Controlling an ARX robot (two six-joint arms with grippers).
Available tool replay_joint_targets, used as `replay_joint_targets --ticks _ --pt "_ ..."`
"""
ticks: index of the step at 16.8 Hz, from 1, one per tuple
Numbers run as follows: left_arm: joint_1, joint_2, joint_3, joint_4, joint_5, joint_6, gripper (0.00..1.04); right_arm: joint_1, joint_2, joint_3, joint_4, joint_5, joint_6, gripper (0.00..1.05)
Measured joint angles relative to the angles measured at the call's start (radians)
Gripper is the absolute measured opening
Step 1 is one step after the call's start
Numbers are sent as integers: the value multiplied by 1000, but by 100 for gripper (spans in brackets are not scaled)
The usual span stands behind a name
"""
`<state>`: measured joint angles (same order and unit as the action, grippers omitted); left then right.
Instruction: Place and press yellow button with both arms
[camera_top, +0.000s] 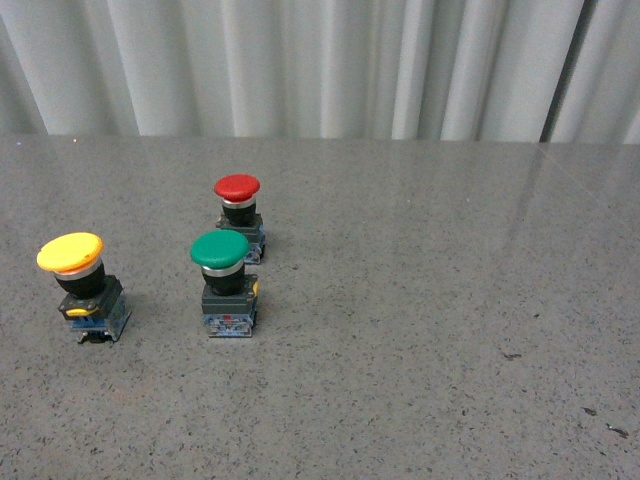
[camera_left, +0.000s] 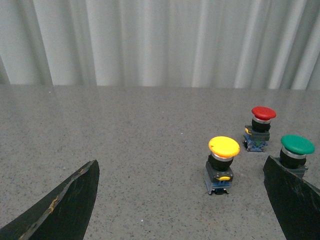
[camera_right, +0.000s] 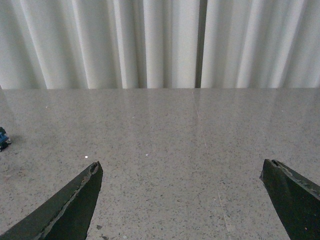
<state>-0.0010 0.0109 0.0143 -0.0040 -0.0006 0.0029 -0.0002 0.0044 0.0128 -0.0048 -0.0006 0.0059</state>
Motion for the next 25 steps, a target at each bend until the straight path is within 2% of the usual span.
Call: replay_joint_targets --ticks 20,21,22,23,25 --pt "0 0 0 0 0 0 98 0 0 0 0 0 0 98" --pt "-29 15 19 -78 -82 -3 98 0 0 0 0 0 0 98" --pt "-126 108 69 -163 -232 -3 98 0 0 0 0 1 0 98" --pt "-190 193 105 -116 -338 0 98 0 0 0 1 0 0 98" --pt "-189 330 185 40 -364 8 98 0 0 0 0 0 0 98"
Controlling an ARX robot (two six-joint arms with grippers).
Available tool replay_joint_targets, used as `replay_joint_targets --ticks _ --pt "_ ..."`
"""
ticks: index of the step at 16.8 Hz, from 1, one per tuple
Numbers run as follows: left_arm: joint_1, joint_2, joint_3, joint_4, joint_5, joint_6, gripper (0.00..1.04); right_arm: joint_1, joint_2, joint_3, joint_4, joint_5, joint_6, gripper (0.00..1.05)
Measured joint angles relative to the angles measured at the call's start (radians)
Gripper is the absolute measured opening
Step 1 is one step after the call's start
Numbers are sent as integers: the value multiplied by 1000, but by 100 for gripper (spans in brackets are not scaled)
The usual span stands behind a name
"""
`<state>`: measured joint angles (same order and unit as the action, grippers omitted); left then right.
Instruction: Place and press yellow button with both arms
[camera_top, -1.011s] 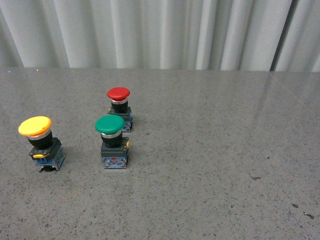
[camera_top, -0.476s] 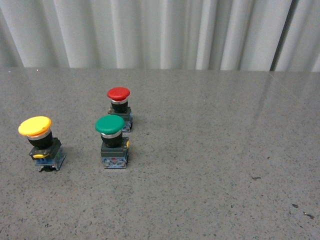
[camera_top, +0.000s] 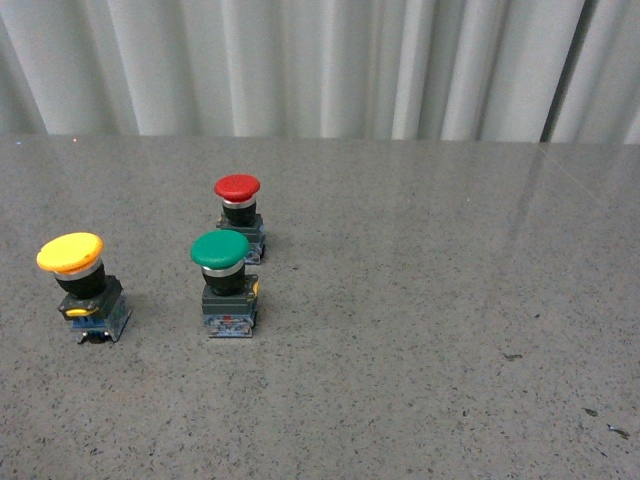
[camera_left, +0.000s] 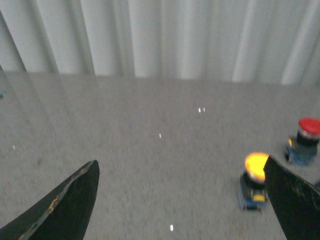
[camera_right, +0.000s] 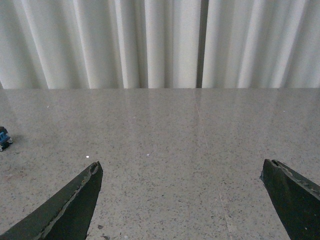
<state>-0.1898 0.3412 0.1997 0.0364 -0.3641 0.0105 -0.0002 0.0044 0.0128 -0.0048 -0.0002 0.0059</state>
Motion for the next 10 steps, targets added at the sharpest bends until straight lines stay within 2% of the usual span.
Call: replay_joint_targets --ticks 2,4,7,10 --pt "31 228 108 183 60 25 98 0 0 0 1 0 0 98" --pt "36 504 238 278 142 39 98 0 0 0 0 0 0 98" --pt "27 809 432 232 233 28 98 0 0 0 0 0 0 98" --pt "28 992 538 150 306 -19 98 0 0 0 1 0 0 98"
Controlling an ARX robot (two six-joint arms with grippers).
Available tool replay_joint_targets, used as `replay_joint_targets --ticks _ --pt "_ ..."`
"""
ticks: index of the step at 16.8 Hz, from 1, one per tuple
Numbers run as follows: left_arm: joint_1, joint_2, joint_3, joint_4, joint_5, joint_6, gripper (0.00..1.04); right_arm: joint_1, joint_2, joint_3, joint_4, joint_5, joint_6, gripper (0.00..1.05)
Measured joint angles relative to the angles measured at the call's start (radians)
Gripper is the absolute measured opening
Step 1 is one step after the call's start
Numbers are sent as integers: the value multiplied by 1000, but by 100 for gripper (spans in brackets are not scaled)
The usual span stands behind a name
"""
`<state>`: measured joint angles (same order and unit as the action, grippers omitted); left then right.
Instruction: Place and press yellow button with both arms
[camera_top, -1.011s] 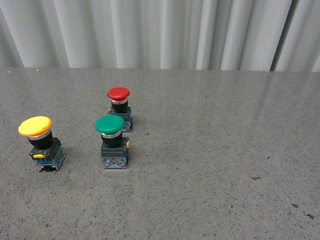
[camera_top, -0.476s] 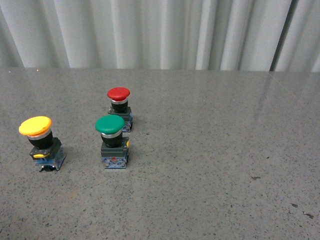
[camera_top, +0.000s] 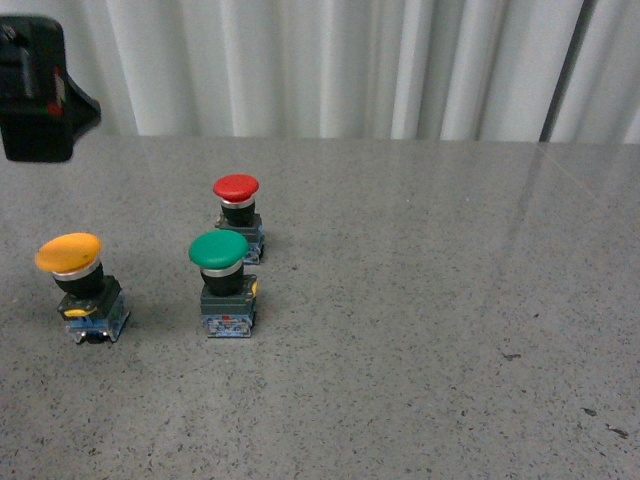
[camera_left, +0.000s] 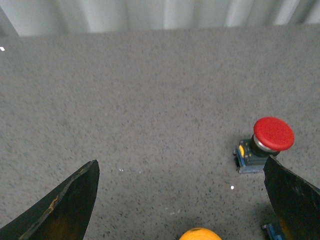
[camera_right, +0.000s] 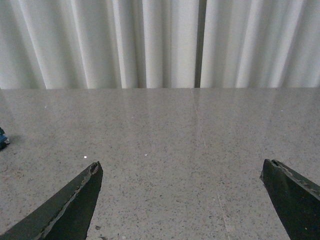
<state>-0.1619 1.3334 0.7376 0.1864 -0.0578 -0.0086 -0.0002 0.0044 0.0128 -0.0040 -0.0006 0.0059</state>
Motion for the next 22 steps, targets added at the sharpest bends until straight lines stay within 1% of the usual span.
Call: replay_joint_targets --ticks 4,8,11,12,14,15,16,18,20,22 --pt "0 78 -15 -4 37 -26 98 0 0 0 0 0 0 98" --pt "-2 122 -86 19 69 -28 98 0 0 0 0 0 0 98" --pt "-7 130 -102 49 60 -9 98 0 0 0 0 0 0 98" --pt "-7 130 -107 54 57 -1 97 0 0 0 0 0 0 98" --pt "-7 130 -111 55 56 12 75 0 0 0 0 0 0 98" --pt "-6 131 -111 55 54 16 66 0 0 0 0 0 0 98" --pt "-7 131 -111 55 52 17 54 0 0 0 0 0 0 98" --pt "-19 117 -111 41 33 27 37 0 0 0 0 0 0 98" --pt "-42 50 -111 -1 8 43 35 0 0 0 0 0 0 98" --pt "-100 -65 -74 -40 0 42 34 0 0 0 0 0 0 98"
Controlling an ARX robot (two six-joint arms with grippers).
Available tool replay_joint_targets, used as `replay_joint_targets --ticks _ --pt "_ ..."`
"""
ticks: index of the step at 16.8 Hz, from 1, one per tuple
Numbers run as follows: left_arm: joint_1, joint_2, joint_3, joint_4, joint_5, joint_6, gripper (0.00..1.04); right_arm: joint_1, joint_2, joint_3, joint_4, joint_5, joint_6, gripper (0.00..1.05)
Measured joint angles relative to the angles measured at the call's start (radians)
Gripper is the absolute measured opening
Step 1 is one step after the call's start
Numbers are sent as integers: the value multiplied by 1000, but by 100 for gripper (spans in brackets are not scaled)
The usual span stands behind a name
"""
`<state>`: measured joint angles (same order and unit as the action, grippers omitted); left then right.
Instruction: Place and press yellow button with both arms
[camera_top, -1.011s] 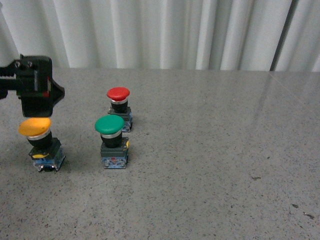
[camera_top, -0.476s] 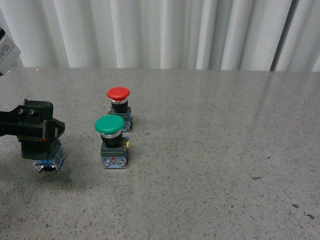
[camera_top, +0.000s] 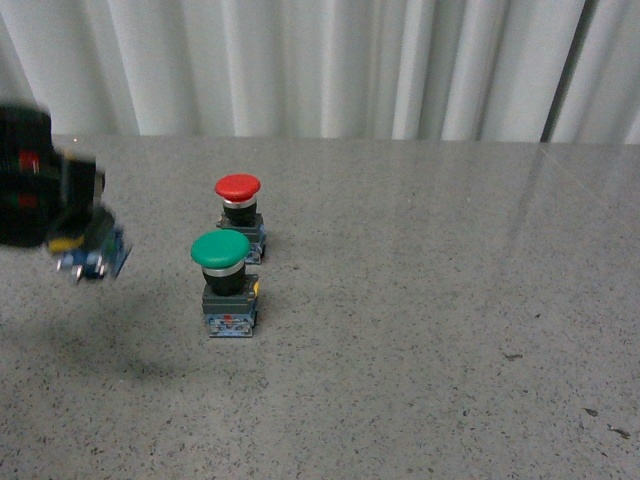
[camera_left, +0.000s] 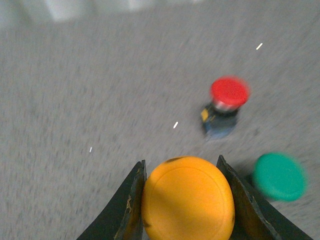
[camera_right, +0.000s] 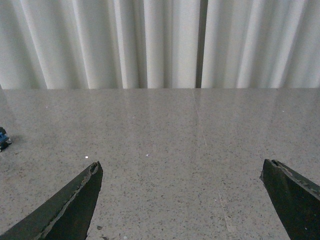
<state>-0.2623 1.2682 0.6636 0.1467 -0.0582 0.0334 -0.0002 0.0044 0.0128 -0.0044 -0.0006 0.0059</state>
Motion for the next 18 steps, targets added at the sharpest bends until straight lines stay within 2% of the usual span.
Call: replay_joint_targets --ticks 2,4,7,11,15,18 --pt "-106 -103 126 -26 8 -8 34 0 0 0 0 0 0 98" --pt "-185 -29 269 -21 4 -27 34 0 0 0 0 0 0 98" --pt "-234 211 370 -30 -13 -90 34 0 0 0 0 0 0 98" --pt "-291 399 480 -20 -3 -164 34 0 0 0 0 0 0 98" --pt "-312 553 529 -40 -8 -176 34 0 0 0 0 0 0 98" --pt "-320 656 642 -101 -13 -156 34 0 0 0 0 0 0 98"
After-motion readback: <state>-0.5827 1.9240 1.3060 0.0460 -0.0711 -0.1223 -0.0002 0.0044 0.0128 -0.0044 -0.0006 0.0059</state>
